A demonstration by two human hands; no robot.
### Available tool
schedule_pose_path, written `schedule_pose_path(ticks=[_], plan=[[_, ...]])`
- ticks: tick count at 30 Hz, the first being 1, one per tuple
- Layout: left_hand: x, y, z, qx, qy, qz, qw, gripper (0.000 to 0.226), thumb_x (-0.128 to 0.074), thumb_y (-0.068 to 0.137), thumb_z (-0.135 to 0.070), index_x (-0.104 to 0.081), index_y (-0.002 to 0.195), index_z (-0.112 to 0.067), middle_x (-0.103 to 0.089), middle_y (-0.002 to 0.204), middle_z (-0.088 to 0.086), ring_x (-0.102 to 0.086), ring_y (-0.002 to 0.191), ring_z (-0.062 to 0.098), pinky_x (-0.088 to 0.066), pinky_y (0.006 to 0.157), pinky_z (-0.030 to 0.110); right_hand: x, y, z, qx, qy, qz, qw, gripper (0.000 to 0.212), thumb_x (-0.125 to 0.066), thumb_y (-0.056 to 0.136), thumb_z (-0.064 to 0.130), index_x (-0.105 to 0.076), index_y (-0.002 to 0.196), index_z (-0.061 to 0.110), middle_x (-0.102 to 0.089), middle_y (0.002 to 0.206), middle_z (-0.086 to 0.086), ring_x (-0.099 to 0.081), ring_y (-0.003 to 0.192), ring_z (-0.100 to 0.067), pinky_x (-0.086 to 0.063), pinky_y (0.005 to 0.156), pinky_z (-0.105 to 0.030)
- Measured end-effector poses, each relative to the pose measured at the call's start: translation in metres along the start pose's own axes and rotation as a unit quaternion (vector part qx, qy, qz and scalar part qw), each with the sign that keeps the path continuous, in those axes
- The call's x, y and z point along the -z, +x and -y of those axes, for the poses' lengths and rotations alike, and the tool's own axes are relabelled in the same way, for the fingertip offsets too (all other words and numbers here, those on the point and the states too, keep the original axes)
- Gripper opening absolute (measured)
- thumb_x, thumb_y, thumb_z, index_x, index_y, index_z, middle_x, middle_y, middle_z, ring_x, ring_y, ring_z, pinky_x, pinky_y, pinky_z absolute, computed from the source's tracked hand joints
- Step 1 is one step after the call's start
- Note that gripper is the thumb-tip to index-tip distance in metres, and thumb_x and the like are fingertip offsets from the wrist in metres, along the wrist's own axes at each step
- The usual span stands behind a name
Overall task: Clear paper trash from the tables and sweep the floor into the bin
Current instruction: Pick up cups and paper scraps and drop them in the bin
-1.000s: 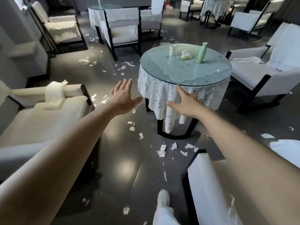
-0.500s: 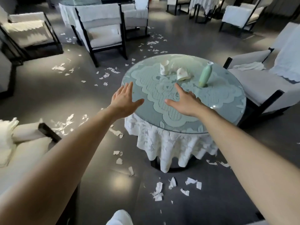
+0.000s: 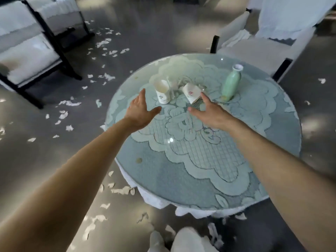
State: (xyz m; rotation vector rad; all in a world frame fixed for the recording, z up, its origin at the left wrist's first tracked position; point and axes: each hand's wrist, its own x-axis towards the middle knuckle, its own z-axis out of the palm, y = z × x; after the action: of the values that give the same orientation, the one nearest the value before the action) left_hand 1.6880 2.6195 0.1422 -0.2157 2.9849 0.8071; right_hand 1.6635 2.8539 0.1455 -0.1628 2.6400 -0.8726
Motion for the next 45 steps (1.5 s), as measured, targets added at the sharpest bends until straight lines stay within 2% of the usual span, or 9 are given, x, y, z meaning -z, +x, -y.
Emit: schedule_pose_path(ticks=[14,18,22,30,33,36,39,42,45], plan=[[-0.054,0.177,0.036,-0.044,-0.148,0.094,0.984,0.132,-0.087,0.065,-0.024,0.014,0.150,-0.021,-0.025,0.153,0.016,-0.026,0.139,0.034,-0.023,0.111,0.047,-0.010,0.168,0.010,-0.031,0.108,-0.088,0.990,0.075,-0.050,0.093,0.053,-0.016,0.153,0.025,-0.030,0.155,-0.003,-0.032,0.139,-0.025,-0.029,0.096,-0.028],[-0.064,0.199,0.051,-0.052,-0.158,0.092,0.982,0.099,-0.081,0.074,-0.028,-0.017,0.150,-0.023,-0.049,0.129,0.002,-0.047,0.118,0.025,-0.035,0.089,0.026,-0.014,0.198,0.021,-0.015,0.147,-0.122,0.981,0.061,-0.047,0.098,0.042,-0.023,0.152,0.025,-0.030,0.156,-0.003,-0.030,0.142,-0.022,-0.026,0.112,-0.034],[-0.042,0.226,0.078,-0.039,-0.213,0.039,0.976,0.084,-0.077,0.078,-0.032,-0.027,0.145,-0.023,-0.043,0.121,-0.008,-0.043,0.109,0.014,-0.036,0.088,0.029,-0.032,0.230,0.041,0.011,0.187,-0.110,0.976,0.054,-0.047,0.101,0.024,-0.026,0.151,0.023,-0.031,0.155,-0.005,-0.031,0.141,-0.022,-0.028,0.115,-0.038],[-0.015,0.276,0.134,-0.044,-0.196,-0.008,0.980,0.090,-0.075,0.077,-0.041,-0.024,0.149,-0.021,-0.039,0.145,0.000,-0.043,0.123,0.019,-0.037,0.090,0.016,-0.113,0.291,0.048,-0.024,-0.044,-0.064,0.997,0.054,-0.041,0.102,0.031,-0.022,0.152,0.025,-0.016,0.158,-0.013,-0.010,0.146,-0.030,-0.013,0.119,-0.047],[-0.018,0.285,0.140,-0.054,-0.196,0.003,0.979,0.089,-0.074,0.077,-0.043,-0.024,0.148,-0.023,-0.039,0.145,-0.001,-0.042,0.126,0.019,-0.033,0.099,0.029,-0.135,0.285,0.041,-0.015,-0.122,-0.175,0.977,0.035,-0.044,0.101,0.030,-0.051,0.129,0.011,-0.048,0.124,-0.014,-0.041,0.117,-0.028,-0.036,0.101,-0.039],[-0.024,0.287,0.138,-0.074,-0.196,0.023,0.978,0.089,-0.075,0.077,-0.042,-0.024,0.148,-0.022,-0.037,0.146,-0.002,-0.039,0.122,0.012,-0.033,0.100,0.030,-0.139,0.275,0.047,-0.014,0.037,-0.228,0.973,0.025,-0.047,0.100,0.026,-0.057,0.093,0.004,-0.055,0.086,-0.003,-0.056,0.085,-0.020,-0.040,0.072,-0.026],[-0.033,0.287,0.127,-0.106,-0.209,0.040,0.971,0.085,-0.075,0.077,-0.039,-0.028,0.146,-0.021,-0.038,0.131,-0.016,-0.038,0.116,0.007,-0.034,0.097,0.023,-0.118,0.267,0.063,-0.052,0.224,-0.318,0.920,0.041,-0.057,0.095,0.033,-0.044,0.061,0.015,-0.043,0.053,0.007,-0.037,0.047,-0.007,-0.030,0.048,-0.021],[-0.044,0.284,0.111,-0.127,-0.229,0.057,0.963,0.076,-0.075,0.077,-0.039,-0.032,0.139,-0.030,-0.038,0.119,-0.028,-0.042,0.108,0.002,-0.032,0.085,0.006,-0.086,0.257,0.069,-0.058,0.268,-0.396,0.876,0.051,-0.061,0.093,0.032,-0.034,0.052,0.018,-0.034,0.046,0.007,-0.025,0.044,-0.008,-0.025,0.044,-0.021],[-0.054,0.281,0.096,-0.135,-0.246,0.097,0.955,0.084,-0.076,0.076,-0.039,-0.030,0.144,-0.021,-0.041,0.132,-0.015,-0.042,0.118,0.008,-0.040,0.098,0.020,-0.052,0.249,0.055,-0.088,0.264,-0.434,0.857,0.048,-0.058,0.095,0.030,-0.037,0.053,0.018,-0.036,0.049,0.008,-0.028,0.039,-0.001,-0.026,0.041,-0.012]])
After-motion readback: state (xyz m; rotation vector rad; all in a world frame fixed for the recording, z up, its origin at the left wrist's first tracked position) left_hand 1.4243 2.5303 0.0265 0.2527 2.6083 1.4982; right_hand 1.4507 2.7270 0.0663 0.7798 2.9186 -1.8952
